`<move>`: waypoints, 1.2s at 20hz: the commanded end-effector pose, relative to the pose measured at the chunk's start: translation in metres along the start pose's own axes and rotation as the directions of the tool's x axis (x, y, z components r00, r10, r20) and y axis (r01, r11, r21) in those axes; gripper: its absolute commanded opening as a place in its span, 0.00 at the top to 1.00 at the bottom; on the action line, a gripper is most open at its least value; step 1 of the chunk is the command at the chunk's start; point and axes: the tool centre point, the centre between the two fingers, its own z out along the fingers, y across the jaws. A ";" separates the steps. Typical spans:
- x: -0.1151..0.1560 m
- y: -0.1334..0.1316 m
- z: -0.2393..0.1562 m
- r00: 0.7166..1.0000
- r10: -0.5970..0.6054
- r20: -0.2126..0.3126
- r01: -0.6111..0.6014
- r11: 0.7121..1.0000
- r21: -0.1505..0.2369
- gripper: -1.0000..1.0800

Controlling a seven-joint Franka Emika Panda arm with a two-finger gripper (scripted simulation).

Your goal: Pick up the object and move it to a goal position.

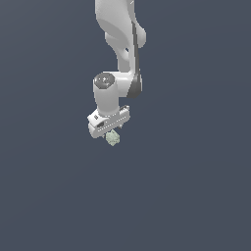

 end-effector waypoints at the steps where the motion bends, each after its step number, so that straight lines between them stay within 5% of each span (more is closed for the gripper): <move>1: 0.000 0.000 0.000 1.000 0.000 0.000 0.000 1.000 0.000 0.04; 18: 0.000 0.000 0.050 1.000 -0.005 -0.001 0.005 1.000 0.000 0.04; 19: 0.000 0.000 0.050 1.000 -0.005 -0.001 0.005 1.000 0.000 1.00; 24: 0.000 0.000 0.050 1.000 -0.005 -0.001 0.005 1.000 0.000 1.00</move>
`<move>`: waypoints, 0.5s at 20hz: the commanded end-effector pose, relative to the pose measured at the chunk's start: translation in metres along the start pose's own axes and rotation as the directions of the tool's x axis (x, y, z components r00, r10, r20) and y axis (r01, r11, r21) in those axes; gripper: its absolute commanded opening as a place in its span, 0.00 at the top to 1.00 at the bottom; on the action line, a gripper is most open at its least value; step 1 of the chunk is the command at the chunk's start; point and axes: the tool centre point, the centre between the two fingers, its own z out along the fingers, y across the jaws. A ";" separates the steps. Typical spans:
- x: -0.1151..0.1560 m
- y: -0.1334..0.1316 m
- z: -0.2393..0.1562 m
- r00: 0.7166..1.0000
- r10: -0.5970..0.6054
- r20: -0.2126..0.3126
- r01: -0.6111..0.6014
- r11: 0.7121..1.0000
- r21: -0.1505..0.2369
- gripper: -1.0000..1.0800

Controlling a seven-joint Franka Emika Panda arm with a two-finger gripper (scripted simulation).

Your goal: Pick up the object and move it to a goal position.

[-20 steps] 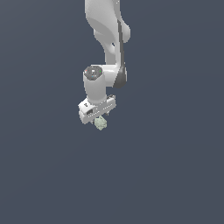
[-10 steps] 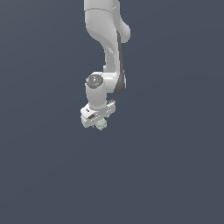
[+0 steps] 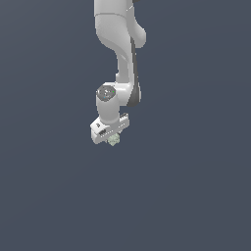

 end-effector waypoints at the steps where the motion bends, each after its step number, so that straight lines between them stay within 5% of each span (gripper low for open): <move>1: 0.000 -0.001 0.001 1.000 -0.001 0.001 0.001 1.000 0.001 1.00; 10: 0.005 0.003 -0.004 1.000 0.000 0.000 0.000 1.000 0.000 1.00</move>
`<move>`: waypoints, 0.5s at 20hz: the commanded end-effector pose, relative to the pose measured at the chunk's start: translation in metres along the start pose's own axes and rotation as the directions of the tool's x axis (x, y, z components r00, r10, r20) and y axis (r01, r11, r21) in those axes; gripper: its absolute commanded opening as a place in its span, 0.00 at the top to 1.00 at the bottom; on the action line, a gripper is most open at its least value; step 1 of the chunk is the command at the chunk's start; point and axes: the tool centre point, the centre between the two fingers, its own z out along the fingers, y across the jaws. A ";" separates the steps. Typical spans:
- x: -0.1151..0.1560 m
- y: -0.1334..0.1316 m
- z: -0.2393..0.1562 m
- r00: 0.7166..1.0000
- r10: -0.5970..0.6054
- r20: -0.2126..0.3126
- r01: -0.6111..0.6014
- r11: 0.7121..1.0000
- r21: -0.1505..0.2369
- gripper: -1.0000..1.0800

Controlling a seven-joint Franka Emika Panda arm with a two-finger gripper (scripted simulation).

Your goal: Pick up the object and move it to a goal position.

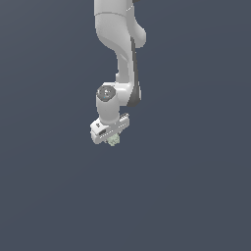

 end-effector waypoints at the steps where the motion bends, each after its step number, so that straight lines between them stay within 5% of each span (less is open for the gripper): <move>1: 0.004 0.002 -0.004 1.000 0.000 -0.001 0.000 1.000 -0.001 1.00; 10: 0.038 0.020 -0.032 1.000 -0.001 0.000 0.001 1.000 0.000 1.00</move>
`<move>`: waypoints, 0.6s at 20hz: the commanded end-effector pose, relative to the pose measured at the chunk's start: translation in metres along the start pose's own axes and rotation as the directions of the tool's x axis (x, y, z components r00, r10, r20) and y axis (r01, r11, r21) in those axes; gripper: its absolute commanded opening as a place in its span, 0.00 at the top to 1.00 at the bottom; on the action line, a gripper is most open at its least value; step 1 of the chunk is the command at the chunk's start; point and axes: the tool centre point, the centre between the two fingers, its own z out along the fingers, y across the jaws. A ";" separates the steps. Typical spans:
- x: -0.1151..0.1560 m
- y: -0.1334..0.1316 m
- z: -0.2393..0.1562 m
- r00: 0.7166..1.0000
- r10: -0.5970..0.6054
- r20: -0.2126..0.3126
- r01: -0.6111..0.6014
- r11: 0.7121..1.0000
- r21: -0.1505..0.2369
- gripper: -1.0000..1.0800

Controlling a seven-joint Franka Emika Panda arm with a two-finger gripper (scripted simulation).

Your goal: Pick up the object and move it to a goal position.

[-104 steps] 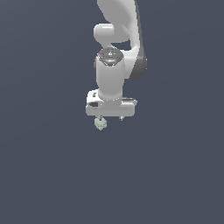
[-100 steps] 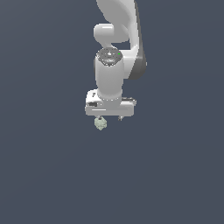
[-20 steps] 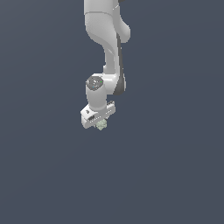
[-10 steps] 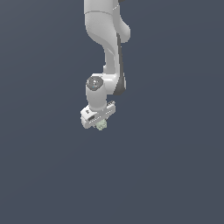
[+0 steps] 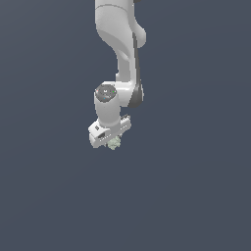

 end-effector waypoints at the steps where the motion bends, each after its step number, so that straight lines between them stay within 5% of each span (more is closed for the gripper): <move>1: 0.011 0.006 -0.009 1.000 0.000 0.000 0.000 1.000 0.000 1.00; 12: 0.032 0.018 -0.025 1.000 -0.001 0.000 0.001 1.000 0.001 1.00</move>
